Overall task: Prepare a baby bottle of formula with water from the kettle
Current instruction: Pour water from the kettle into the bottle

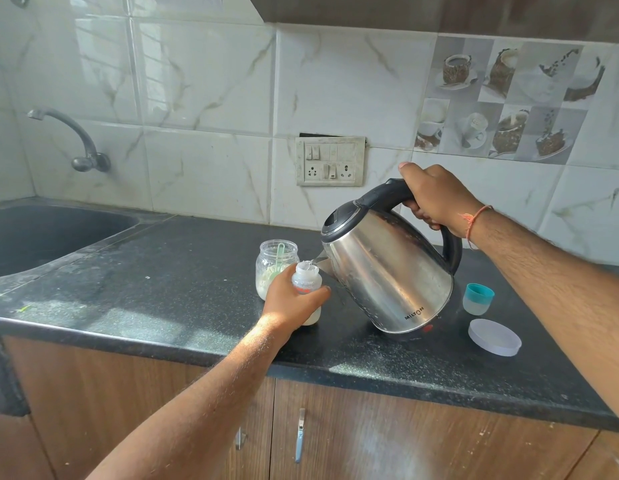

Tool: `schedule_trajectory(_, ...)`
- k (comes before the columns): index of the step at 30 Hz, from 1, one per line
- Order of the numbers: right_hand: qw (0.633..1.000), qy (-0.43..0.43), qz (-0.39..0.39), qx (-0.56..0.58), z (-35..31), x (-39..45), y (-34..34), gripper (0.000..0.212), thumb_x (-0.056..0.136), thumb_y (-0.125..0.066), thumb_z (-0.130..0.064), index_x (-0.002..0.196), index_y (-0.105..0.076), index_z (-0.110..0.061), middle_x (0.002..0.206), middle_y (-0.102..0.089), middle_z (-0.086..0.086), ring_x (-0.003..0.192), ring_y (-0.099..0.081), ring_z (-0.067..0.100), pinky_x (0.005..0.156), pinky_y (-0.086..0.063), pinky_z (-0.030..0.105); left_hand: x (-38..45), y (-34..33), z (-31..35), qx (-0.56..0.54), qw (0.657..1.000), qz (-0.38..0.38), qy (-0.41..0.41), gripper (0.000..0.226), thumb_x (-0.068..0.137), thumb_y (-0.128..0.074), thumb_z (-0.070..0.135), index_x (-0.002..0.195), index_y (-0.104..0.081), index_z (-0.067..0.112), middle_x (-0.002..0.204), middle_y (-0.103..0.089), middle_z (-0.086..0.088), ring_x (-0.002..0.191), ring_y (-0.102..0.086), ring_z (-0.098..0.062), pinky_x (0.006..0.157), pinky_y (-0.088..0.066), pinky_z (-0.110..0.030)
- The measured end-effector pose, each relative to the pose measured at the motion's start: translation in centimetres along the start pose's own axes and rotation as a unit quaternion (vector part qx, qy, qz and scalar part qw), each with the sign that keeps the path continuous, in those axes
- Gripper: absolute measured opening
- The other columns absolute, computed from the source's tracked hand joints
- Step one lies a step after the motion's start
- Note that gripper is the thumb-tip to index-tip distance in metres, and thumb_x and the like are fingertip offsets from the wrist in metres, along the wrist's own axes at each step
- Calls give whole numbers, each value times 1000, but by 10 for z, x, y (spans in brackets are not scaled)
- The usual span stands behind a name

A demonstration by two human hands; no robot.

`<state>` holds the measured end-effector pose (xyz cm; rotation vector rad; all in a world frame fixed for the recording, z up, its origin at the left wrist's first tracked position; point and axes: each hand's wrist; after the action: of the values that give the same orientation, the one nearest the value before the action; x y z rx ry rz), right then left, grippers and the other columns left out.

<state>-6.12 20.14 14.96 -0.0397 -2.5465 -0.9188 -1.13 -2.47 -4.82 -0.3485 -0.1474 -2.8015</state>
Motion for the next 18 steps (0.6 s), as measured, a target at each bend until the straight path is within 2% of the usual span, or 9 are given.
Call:
schedule_trajectory(5,1000,1,2,-2,-1,0,0,62,104,-39,-53,58,-52,-13,42,-43,-3,37,-34,14,48,-32,26,0,0,-1,-2,1000,-5,-2,22,87,-85,6,101,-74,19,84,-78,3,75,-70,-11,74,-57,-27)
schedule_trajectory(8,1000,3,2,-5,-1,-1,0,62,104,-38,-53,58,-52,-13,43,-43,-3,38,-34,15,48,-33,26,0,0,-1,-4,1000,-4,-3,23,84,-86,11,101,-74,20,89,-80,-2,78,-71,-14,77,-58,-30)
schedule_trajectory(13,1000,3,2,-8,-1,-1,0,63,104,-38,-53,59,-52,-12,42,-43,-4,35,-35,12,48,-33,26,0,0,-1,0,1000,-2,-3,23,88,-85,6,103,-74,18,96,-82,-9,80,-71,-15,77,-58,-29)
schedule_trajectory(18,1000,2,5,-6,-2,-2,0,62,105,-39,-52,60,-53,-12,42,-43,-4,35,-35,12,49,-33,26,0,0,0,2,1000,0,2,23,88,-85,7,105,-74,19,99,-82,-10,82,-71,-16,77,-57,-28)
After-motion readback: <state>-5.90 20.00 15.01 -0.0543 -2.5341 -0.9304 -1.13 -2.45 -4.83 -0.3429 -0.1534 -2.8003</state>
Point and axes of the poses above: each hand's wrist, its own x-axis towards the middle knuckle, its own y-axis out of the back of the hand, z = x × y
